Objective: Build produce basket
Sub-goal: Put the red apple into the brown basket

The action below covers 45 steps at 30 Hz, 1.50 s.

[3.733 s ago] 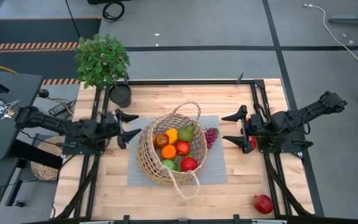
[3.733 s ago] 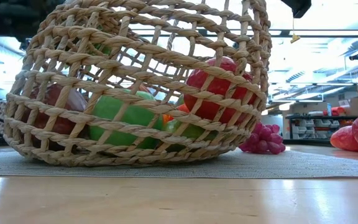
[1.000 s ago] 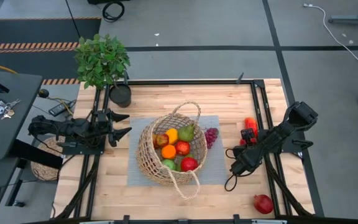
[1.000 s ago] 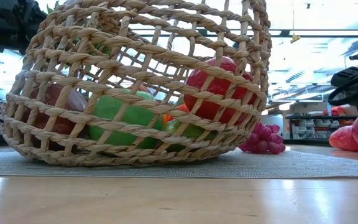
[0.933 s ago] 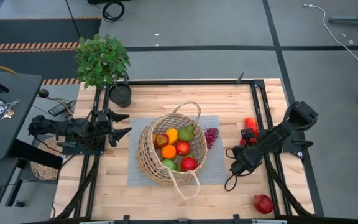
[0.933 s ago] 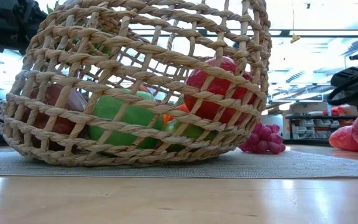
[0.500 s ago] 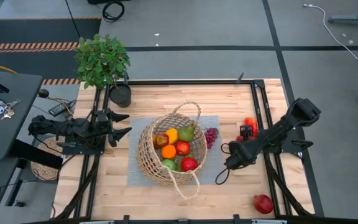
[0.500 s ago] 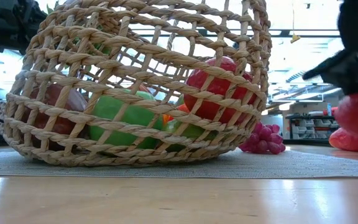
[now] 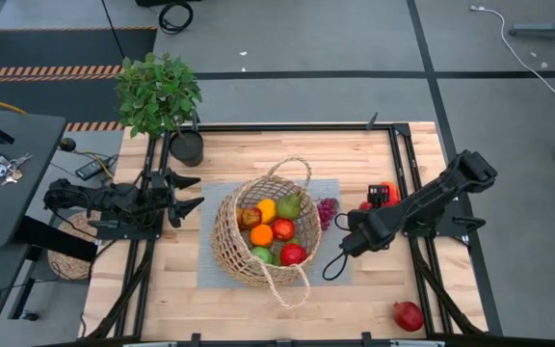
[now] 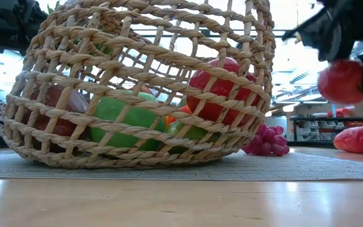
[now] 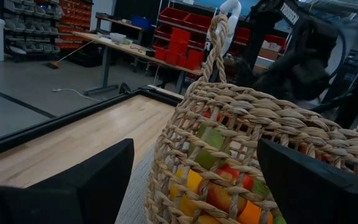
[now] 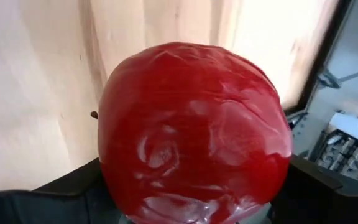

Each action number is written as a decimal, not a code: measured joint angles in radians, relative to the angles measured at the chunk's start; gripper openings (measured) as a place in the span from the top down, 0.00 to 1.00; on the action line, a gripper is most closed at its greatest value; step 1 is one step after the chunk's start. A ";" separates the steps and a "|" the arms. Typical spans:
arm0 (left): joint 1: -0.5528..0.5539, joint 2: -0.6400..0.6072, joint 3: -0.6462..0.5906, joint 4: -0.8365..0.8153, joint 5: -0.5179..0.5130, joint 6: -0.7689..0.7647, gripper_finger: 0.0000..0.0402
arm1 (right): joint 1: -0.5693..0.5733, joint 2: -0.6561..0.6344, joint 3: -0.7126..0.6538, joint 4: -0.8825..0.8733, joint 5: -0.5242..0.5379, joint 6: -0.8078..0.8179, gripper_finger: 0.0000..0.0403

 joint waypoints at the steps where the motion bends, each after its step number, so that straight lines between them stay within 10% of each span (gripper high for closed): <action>1: 0.000 0.000 0.000 0.000 0.000 0.000 0.13 | -0.005 -0.001 0.027 0.003 0.000 -0.002 0.20; 17: 0.000 0.000 0.001 -0.001 0.000 0.000 0.13 | -0.038 -0.122 0.347 0.105 0.064 -0.074 0.20; 45: 0.000 0.000 0.001 -0.001 0.000 0.000 0.13 | -0.041 -0.276 0.359 0.757 0.068 -0.475 0.20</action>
